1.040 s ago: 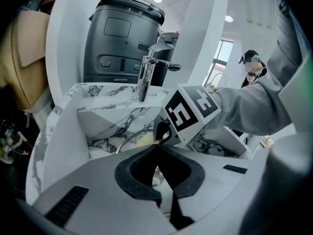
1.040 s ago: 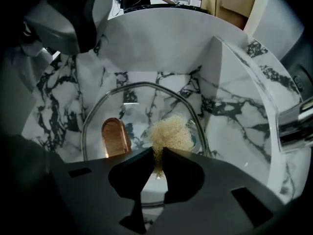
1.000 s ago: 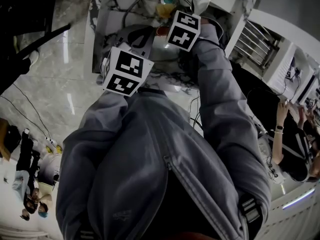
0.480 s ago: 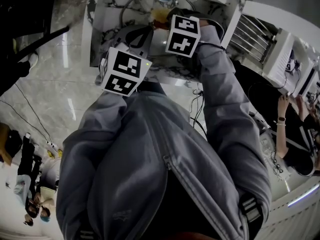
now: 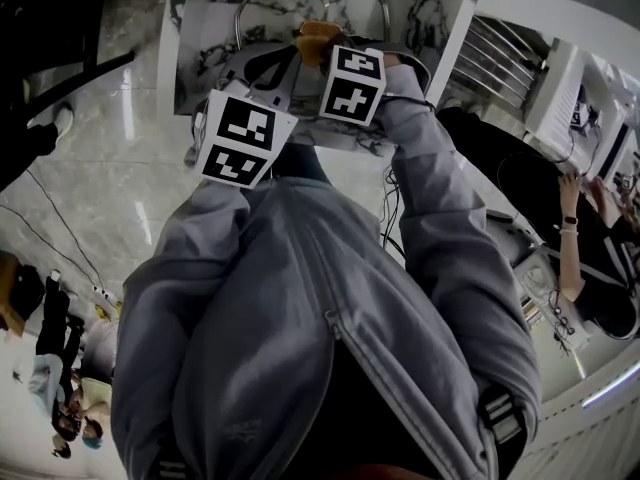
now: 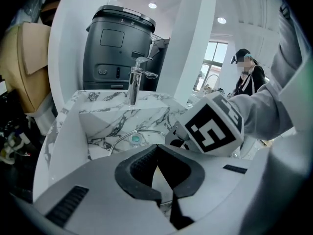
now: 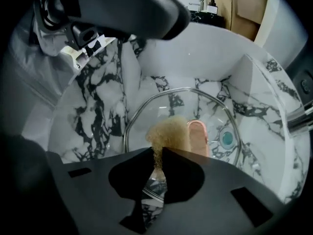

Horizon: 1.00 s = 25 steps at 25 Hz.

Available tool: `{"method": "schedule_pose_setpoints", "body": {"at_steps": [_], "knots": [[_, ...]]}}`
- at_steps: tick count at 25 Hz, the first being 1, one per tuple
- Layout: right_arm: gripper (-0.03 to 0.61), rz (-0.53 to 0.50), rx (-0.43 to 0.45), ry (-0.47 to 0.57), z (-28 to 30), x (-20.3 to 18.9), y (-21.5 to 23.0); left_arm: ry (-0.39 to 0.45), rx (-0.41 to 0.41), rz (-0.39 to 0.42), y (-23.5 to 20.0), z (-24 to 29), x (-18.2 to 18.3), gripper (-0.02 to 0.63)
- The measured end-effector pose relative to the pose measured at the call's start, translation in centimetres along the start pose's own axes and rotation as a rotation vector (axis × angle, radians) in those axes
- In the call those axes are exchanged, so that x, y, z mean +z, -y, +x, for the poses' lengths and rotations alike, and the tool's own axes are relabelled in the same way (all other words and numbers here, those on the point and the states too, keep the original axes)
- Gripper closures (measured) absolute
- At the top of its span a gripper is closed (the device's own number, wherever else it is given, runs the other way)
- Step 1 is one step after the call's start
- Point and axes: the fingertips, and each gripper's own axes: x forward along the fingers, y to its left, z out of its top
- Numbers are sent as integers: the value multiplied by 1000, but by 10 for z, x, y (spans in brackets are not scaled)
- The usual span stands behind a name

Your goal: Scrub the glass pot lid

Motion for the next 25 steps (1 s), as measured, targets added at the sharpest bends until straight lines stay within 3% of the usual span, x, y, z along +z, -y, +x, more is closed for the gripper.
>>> {"method": "schedule_pose_setpoints", "body": {"at_steps": [5, 20, 25], "knots": [[520, 10, -50, -54, 25, -13, -14, 5, 4, 15, 7, -7, -6, 597], [520, 19, 275, -100, 35, -30, -83, 4, -5, 26, 17, -10, -9, 597], [520, 53, 289, -59, 12, -30, -75, -1, -21, 35, 16, -3, -5, 597]]}}
